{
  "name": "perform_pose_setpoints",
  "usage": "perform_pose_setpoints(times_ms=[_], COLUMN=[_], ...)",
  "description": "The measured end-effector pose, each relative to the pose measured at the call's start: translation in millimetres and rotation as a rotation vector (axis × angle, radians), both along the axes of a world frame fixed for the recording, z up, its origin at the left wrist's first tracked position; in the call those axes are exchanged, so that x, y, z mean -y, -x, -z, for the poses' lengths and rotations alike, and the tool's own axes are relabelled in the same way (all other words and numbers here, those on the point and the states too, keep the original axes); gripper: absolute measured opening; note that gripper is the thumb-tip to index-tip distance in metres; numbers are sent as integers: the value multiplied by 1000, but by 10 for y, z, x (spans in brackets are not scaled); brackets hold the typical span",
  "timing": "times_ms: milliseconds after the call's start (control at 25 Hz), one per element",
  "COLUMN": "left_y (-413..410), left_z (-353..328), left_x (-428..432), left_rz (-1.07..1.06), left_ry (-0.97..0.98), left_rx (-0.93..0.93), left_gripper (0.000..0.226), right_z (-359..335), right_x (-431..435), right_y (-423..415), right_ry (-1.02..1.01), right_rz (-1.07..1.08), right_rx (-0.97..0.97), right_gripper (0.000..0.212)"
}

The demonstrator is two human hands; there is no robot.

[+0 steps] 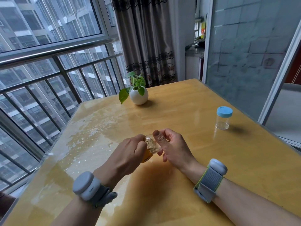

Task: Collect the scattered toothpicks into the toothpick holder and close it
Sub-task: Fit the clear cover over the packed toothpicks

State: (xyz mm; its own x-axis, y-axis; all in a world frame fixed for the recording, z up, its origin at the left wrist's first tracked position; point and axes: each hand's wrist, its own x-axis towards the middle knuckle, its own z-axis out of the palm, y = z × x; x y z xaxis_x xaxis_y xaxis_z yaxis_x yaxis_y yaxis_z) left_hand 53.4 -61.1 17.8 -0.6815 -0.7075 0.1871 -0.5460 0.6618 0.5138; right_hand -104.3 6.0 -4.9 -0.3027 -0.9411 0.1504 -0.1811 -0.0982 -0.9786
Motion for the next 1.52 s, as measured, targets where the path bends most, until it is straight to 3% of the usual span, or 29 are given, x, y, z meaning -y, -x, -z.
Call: perform_pose_setpoints(times_ms=[320, 440, 600, 760, 840, 1000, 1160, 1280, 1400, 1520], left_y=[-59, -66, -74, -176, -198, -129, -7, 88, 158, 242], left_z=[-25, -7, 18, 55, 66, 159, 232, 270, 373, 377], left_x=[-41, -63, -31, 71, 69, -22, -46, -37, 42, 97], left_rz=[17, 43, 85, 101, 57, -59, -99, -99, -155, -200], left_ry=[-189, -254, -280, -297, -276, -61, 35, -87, -303, -445], left_rx=[-50, 14, 65, -10, -78, -90, -186, -299, -438, -566], left_gripper=[34, 54, 56, 93, 97, 94, 77, 58, 65, 50], right_z=[45, 70, 83, 61, 42, 46, 57, 60, 74, 30], right_x=[17, 40, 43, 43, 64, 87, 101, 117, 109, 128], right_y=[-10, 1, 13, 72, 104, 113, 111, 146, 160, 282], right_ry=[12, 36, 54, 96, 82, 92, 120, 90, 38, 166], right_rz=[-43, 12, 5, -144, -224, -224, -124, -172, -207, 64], right_rx=[-69, -84, -93, -177, -234, -426, -390, -388, -426, -575], right_gripper=[47, 46, 46, 47, 54, 61, 55, 64, 70, 52])
